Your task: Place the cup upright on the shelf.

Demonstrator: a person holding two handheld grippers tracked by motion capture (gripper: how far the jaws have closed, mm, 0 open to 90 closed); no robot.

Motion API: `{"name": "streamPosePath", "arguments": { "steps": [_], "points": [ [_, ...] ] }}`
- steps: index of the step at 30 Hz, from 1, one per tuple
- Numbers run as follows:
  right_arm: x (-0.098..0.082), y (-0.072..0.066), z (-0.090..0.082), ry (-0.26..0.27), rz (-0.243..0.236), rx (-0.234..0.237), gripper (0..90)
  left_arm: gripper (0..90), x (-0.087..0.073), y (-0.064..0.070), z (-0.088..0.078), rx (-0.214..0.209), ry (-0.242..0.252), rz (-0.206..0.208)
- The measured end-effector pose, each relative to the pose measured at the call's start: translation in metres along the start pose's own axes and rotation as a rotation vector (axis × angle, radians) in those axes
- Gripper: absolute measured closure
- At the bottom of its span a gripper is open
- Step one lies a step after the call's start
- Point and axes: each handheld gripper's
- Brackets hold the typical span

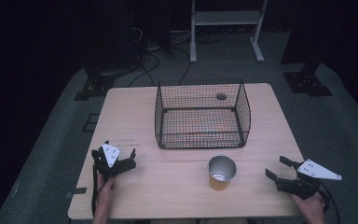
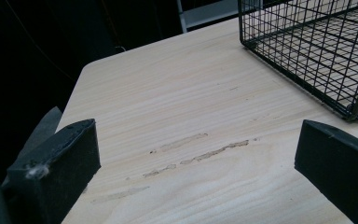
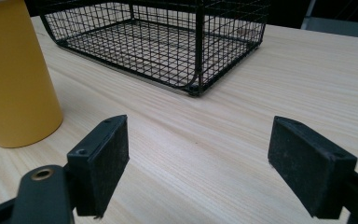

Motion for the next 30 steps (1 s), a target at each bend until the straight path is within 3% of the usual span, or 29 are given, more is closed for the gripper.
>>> {"name": "streamPosePath", "arguments": {
  "steps": [30],
  "points": [
    [0.021, -0.033, 0.019, -0.040, -0.100, 0.127, 17.6, 0.0, -0.001, 0.002, -0.002, 0.001, 0.002, 0.010]
  ]
}}
Point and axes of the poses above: each handheld gripper's, and its own axes: z roughly forward along the jaws, x roughly out of its top, y roughly to its right
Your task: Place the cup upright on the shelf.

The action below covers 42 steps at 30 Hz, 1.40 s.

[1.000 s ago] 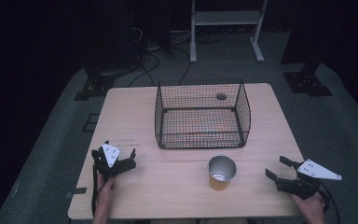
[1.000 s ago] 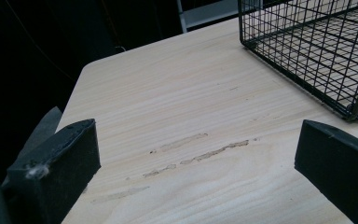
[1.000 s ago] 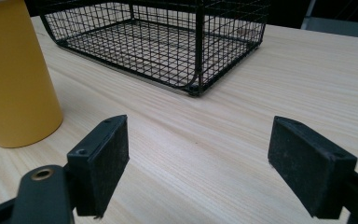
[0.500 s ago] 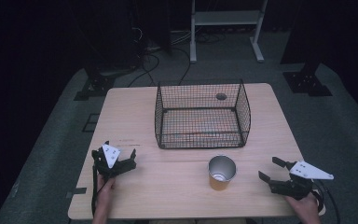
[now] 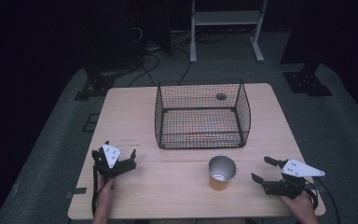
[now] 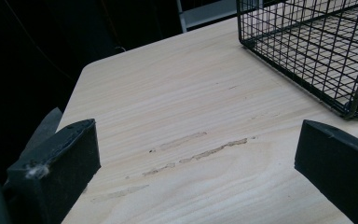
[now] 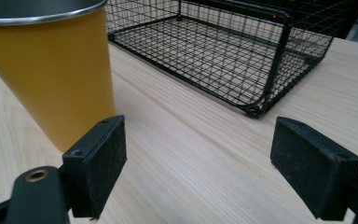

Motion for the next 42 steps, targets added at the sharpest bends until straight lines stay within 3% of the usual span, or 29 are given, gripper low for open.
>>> {"name": "streamPosePath", "arguments": {
  "steps": [9, 23, 34, 42],
  "points": [
    [0.005, -0.008, 0.002, -0.013, -0.020, 0.046, 17.4, 0.0, 0.000, 0.000, 0.000, 0.003, -0.002, 0.001],
    [0.016, -0.038, 0.013, -0.054, -0.078, 0.166, 13.2, 0.0, 0.000, 0.000, 0.000, 0.003, -0.002, 0.002],
    [0.025, -0.051, 0.021, -0.053, -0.070, 0.209, 9.3, 0.0, 0.000, 0.000, 0.000, 0.002, 0.000, 0.002],
    [0.031, -0.058, 0.028, -0.061, -0.070, 0.210, 9.3, 0.0, 0.000, 0.000, 0.000, 0.002, 0.000, 0.002]
  ]
}}
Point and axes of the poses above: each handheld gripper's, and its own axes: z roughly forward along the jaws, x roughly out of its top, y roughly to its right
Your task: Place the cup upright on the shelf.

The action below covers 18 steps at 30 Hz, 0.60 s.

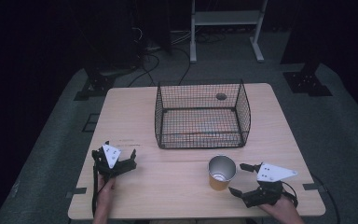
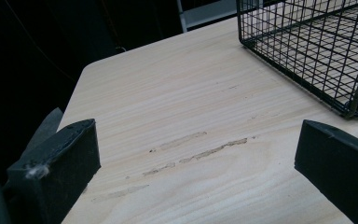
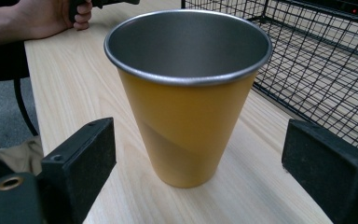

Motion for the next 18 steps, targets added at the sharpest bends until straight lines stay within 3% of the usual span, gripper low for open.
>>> {"name": "streamPosePath", "arguments": {
  "steps": [18],
  "points": [
    [0.012, -0.004, 0.025, -0.010, 0.003, -0.006, 8.9, 0.0, 0.000, 0.000, 0.000, -0.001, 0.003, 0.000]
  ]
}}
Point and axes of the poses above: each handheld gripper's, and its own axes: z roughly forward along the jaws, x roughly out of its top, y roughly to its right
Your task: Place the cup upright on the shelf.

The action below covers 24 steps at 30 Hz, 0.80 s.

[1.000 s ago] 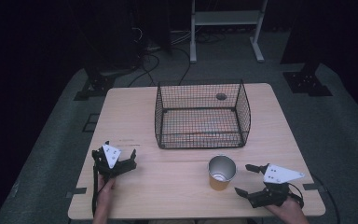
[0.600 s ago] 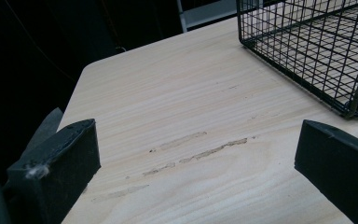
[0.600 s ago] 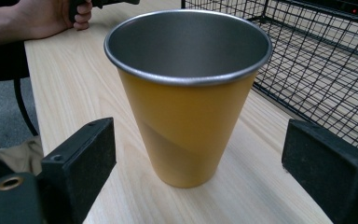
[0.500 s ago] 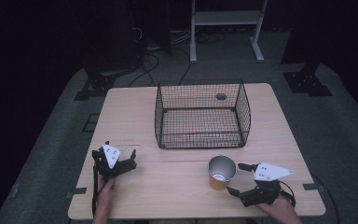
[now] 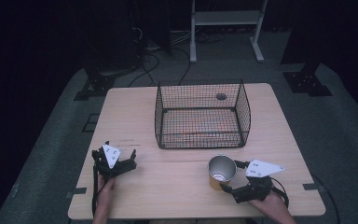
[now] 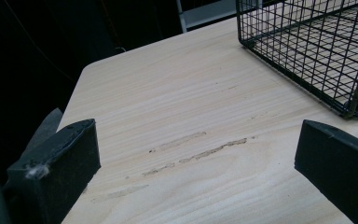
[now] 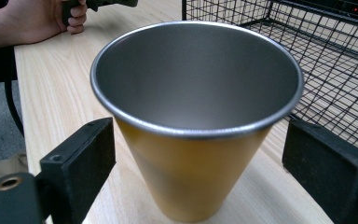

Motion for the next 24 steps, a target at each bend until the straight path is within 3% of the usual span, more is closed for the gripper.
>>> {"name": "streamPosePath", "arguments": {
  "steps": [9, 16, 24],
  "points": [
    [0.007, -0.003, 0.012, 0.014, 0.000, -0.001, 8.9, 0.0, 0.000, 0.000, 0.000, 0.000, 0.000, 0.001],
    [0.013, -0.008, 0.024, 0.034, -0.018, -0.047, 9.5, 0.0, 0.000, 0.000, 0.000, -0.002, 0.001, 0.003],
    [0.017, -0.008, 0.023, 0.024, -0.014, -0.016, 12.3, 0.0, 0.000, 0.000, 0.000, -0.002, 0.002, 0.002]
  ]
}}
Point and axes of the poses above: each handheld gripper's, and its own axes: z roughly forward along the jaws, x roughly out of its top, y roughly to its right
